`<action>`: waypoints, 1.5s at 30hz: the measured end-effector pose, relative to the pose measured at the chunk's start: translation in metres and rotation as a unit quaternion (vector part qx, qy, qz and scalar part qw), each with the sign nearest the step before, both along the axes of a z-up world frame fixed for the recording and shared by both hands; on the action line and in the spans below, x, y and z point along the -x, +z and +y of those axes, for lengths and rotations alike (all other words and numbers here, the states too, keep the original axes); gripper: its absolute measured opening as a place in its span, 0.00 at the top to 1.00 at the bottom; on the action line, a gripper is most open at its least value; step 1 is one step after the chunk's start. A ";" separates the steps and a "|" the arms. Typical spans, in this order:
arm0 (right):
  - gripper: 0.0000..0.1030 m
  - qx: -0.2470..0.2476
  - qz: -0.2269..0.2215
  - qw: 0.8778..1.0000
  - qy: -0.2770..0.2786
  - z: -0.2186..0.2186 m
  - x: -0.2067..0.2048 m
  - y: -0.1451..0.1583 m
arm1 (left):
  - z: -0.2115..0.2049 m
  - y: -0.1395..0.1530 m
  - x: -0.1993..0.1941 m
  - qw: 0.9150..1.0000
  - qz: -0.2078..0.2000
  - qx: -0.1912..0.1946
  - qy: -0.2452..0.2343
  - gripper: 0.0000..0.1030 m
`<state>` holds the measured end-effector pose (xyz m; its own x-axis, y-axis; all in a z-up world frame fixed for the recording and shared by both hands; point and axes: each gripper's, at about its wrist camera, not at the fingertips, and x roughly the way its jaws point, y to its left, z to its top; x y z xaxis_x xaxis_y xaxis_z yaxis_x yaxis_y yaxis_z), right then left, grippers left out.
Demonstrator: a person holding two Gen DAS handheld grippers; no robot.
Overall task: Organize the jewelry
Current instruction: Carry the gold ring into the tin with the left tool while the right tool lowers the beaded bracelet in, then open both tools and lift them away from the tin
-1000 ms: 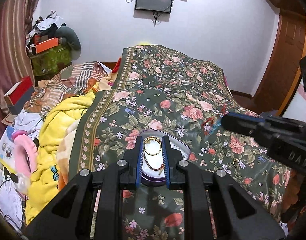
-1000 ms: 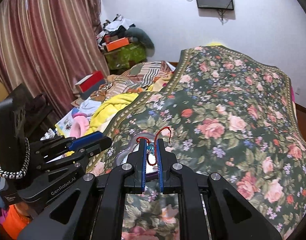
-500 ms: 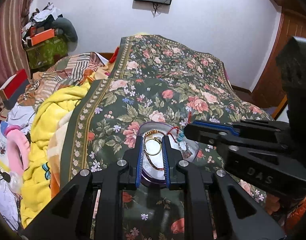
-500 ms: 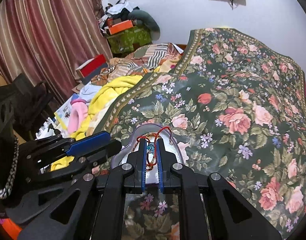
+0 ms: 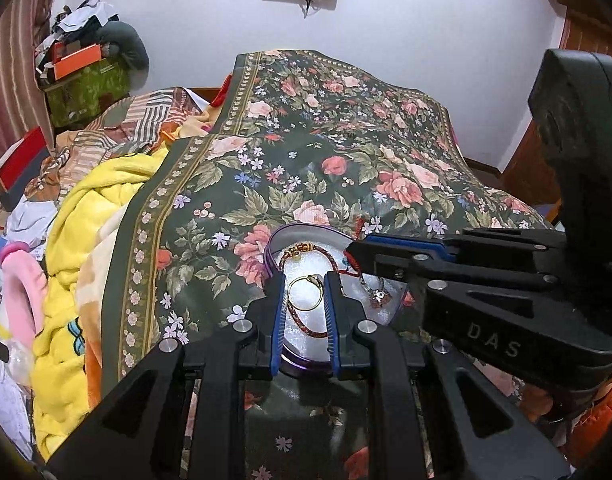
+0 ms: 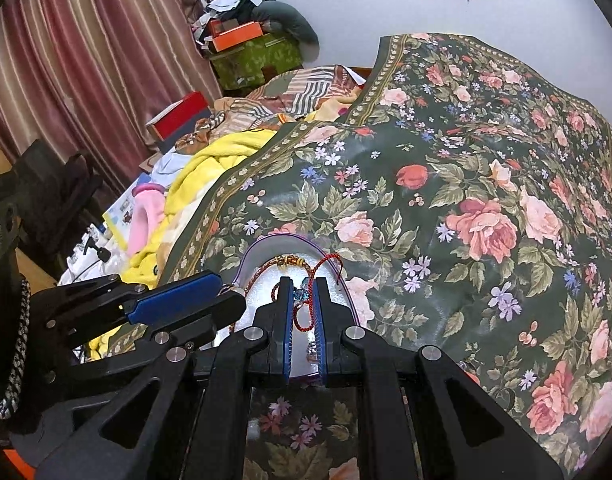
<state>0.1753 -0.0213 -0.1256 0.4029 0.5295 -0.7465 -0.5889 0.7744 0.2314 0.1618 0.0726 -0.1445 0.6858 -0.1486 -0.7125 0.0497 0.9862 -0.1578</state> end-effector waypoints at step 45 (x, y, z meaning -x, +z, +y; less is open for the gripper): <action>0.66 0.062 -0.027 0.986 -0.153 -0.168 0.047 0.017 | -0.097 0.040 0.031 0.996 -0.016 -0.032 -0.081 0.67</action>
